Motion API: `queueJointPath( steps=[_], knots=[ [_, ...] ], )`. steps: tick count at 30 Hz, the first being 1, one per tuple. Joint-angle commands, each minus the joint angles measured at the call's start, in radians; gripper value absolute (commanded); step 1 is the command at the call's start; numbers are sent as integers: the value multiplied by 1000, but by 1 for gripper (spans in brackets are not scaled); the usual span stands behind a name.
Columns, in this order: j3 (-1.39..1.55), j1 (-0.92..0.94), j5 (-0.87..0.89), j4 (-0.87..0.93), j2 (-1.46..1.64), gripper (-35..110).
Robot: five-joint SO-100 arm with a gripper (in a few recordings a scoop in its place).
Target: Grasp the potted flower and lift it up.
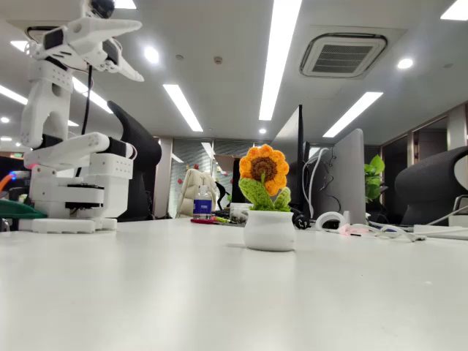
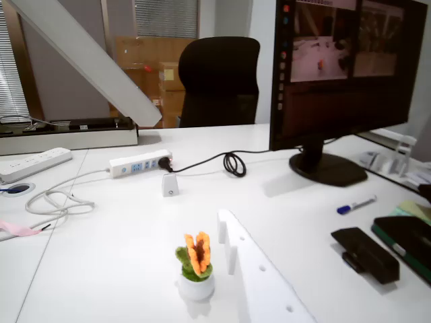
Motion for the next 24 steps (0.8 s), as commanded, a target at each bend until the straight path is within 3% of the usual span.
queueJointPath(
  steps=[1, 16, 24],
  knots=[
    [25, 9, -15, -6, -2, 83],
    [23, 74, -25, 38, -3, 83],
    [26, 235, -94, 51, -2, 83]
  ],
)
